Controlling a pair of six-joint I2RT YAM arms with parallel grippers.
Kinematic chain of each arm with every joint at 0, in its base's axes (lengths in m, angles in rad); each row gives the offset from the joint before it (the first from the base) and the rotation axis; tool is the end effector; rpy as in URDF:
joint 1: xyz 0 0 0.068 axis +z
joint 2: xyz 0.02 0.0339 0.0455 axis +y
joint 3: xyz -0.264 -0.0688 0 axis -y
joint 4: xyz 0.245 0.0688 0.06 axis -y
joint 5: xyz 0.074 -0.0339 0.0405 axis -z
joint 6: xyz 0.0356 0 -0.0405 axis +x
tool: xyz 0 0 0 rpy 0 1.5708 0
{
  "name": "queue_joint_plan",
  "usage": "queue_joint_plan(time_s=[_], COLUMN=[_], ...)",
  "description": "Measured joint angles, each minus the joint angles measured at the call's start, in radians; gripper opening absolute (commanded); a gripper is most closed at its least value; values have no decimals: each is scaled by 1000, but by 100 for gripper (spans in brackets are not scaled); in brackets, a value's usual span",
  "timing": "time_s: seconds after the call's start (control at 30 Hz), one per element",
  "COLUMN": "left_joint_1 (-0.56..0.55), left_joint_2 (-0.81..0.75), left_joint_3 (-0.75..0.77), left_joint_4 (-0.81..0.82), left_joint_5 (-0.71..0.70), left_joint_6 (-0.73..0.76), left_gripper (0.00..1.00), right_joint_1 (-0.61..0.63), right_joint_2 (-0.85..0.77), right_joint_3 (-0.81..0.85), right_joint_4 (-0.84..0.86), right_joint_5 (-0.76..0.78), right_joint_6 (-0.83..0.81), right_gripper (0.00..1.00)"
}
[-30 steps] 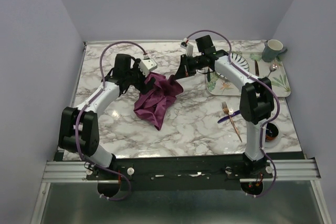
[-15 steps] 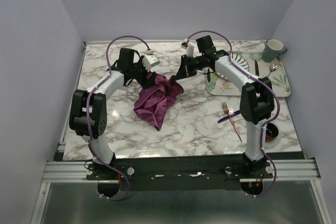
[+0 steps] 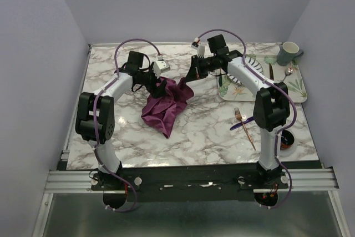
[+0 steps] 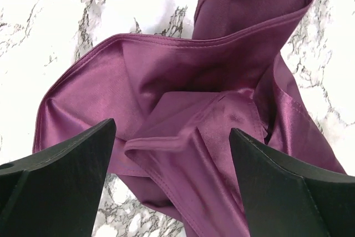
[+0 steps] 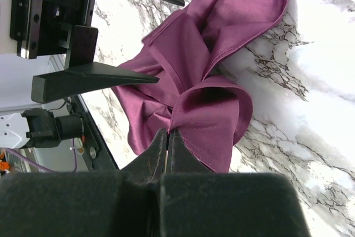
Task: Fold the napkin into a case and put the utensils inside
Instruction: Pick up the crumpled napkin from the center of the board, then place the crumpled napkin at the center of the board.
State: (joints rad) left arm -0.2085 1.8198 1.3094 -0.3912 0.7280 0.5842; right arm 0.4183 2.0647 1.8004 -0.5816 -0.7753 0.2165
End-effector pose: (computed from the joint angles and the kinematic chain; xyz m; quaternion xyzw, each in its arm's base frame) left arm 0.3772 -0.1040 0.2231 0.4486 0.7691 -0.2730 0.3643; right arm 0.4132 0.2109 0.2654 -0.2205 0.8477 0.4382 0.2015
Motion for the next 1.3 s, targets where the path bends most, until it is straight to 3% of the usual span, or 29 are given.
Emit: queue_joint_plan(time_s=[0.1, 0.2, 0.3, 0.33, 0.4, 0.57, 0.8, 0.97, 1.17, 1.23, 1.3], left_joint_1=[0, 0, 0, 0, 0, 33, 298, 463, 578, 596, 591], left_joint_2=[0, 9, 39, 49, 70, 97, 65, -72, -391, -512, -687], left_joint_3=[0, 8, 33, 39, 53, 149, 485, 601, 424, 283, 47], left_joint_4=[-11, -27, -37, -42, -43, -81, -129, -235, -367, -391, -432], left_joint_5=[13, 24, 27, 28, 23, 5, -2, 20, 85, 89, 75], left_joint_6=[25, 47, 57, 53, 51, -39, -238, -258, -135, -45, 71], left_gripper=[98, 85, 46, 19, 0, 0, 0, 0, 0, 0, 0], right_joint_1=[0, -1, -1, -1, -1, -1, -1, -1, -15, -19, -29], right_joint_2=[0, 0, 0, 0, 0, 17, 50, 31, -83, -130, -193], right_joint_3=[0, 0, 0, 0, 4, 84, 316, 354, 221, 151, 54], right_joint_4=[0, -4, -5, -6, -9, -27, -18, -4, 4, 9, 13], right_joint_5=[0, 0, -1, -1, -1, 0, 60, 110, 132, 133, 132], right_joint_6=[-1, -5, -7, -7, -7, -8, -8, -27, -50, -56, -61], right_gripper=[1, 1, 1, 1, 1, 1, 1, 1, 1, 1, 1])
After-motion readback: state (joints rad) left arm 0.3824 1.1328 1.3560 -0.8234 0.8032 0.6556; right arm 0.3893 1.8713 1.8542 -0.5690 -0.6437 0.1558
